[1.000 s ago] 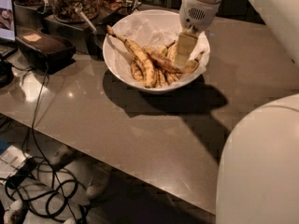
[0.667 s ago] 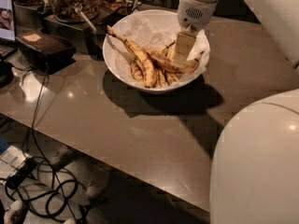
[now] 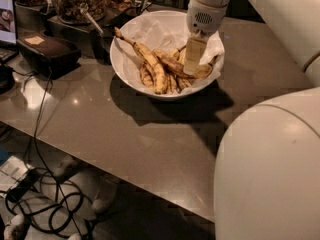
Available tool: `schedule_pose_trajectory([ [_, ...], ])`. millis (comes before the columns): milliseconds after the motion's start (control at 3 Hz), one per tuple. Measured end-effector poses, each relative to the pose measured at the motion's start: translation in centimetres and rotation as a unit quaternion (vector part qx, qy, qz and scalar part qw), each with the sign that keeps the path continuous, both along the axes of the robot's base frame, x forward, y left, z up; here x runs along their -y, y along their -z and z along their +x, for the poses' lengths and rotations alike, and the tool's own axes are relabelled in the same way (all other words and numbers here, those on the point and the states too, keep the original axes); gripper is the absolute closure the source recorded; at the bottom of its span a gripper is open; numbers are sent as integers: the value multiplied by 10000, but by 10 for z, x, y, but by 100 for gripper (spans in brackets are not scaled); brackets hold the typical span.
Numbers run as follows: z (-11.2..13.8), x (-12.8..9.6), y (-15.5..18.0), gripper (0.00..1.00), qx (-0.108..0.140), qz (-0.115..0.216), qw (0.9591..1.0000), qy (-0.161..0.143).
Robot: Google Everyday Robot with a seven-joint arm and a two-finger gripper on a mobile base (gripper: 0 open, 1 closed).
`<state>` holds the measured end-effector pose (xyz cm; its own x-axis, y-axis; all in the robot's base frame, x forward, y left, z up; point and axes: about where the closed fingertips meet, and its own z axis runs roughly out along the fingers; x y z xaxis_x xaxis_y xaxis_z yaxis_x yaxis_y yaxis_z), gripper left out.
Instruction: Pick banana from white bowl
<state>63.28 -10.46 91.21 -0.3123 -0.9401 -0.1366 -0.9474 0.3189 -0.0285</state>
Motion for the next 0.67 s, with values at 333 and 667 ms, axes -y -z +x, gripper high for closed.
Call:
schedule_pose_trajectory([
  [333,2,2,8,44,-66,-20,10000,-3],
  [667,5,3,14,45,-114,-35,9999,-9],
])
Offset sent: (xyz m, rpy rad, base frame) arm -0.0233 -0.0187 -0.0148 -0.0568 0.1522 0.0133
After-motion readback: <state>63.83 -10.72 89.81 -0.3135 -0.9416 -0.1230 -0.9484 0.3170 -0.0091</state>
